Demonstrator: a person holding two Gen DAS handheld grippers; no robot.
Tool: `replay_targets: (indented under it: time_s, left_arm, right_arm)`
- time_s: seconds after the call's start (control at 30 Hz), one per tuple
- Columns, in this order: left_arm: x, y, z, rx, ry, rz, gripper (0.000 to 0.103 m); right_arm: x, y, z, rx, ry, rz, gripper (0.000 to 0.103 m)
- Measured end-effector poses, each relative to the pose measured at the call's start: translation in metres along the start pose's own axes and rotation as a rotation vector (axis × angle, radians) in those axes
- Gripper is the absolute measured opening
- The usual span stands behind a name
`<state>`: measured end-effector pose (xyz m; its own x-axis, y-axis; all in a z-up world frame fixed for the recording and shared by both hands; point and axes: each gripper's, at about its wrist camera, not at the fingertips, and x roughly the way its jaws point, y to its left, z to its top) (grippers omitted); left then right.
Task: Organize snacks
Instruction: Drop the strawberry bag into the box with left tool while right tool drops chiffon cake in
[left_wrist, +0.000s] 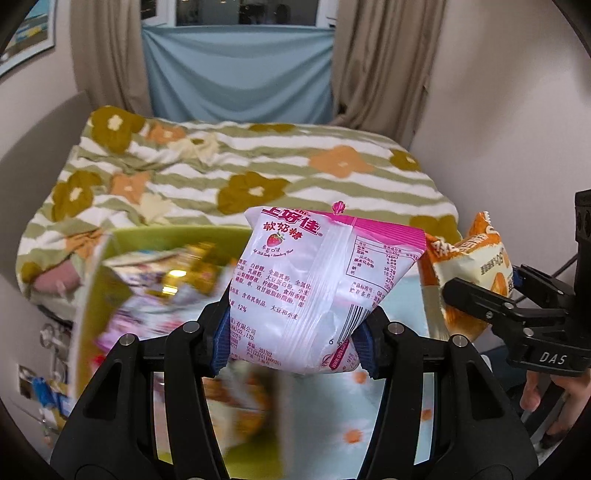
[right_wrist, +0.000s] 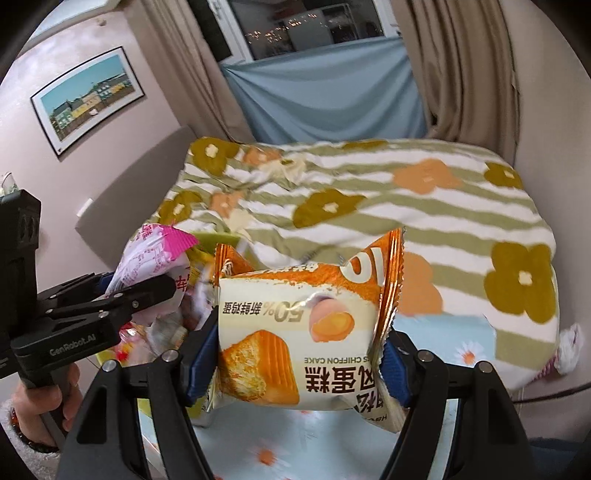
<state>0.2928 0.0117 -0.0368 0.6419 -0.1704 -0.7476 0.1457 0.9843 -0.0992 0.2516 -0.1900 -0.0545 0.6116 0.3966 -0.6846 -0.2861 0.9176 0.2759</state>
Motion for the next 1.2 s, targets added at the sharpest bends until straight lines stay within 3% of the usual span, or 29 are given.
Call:
replay_targets:
  time_s: [0.2,0.4,0.63,0.7,0.77,0.83,1.2]
  left_arm:
    - [-0.017,0.086,0.01,-0.039,-0.003,0.051,0.053]
    - [-0.003,0.159,0.006,-0.05,0.052,0.083,0.053]
    - [0.033,0.19,0.001,0.001,0.133,0.037,0.053]
    - [0.043,0.192,0.0,0.017,0.154,0.012,0.06]
    - [0.049,0.193,-0.002,0.028,0.161,-0.002,0.101]
    - [0.046,0.196,-0.006,0.029,0.128,-0.006,0.103]
    - [0.006,0.208,-0.04,0.04,0.114,-0.044,0.103]
  right_arm:
    - [0.023,0.062,0.021,-0.012,-0.025,0.042,0.07]
    - [0.055,0.114,0.028,-0.027,-0.012,0.064,0.07]
    - [0.075,0.148,0.018,0.015,0.011,0.043,0.07]
    - [0.078,0.155,0.013,0.028,0.016,0.03,0.07]
    - [0.081,0.159,0.011,0.038,0.021,0.019,0.07]
    - [0.082,0.162,0.006,0.048,0.026,0.007,0.07]
    - [0.084,0.184,-0.009,0.058,0.037,-0.006,0.07]
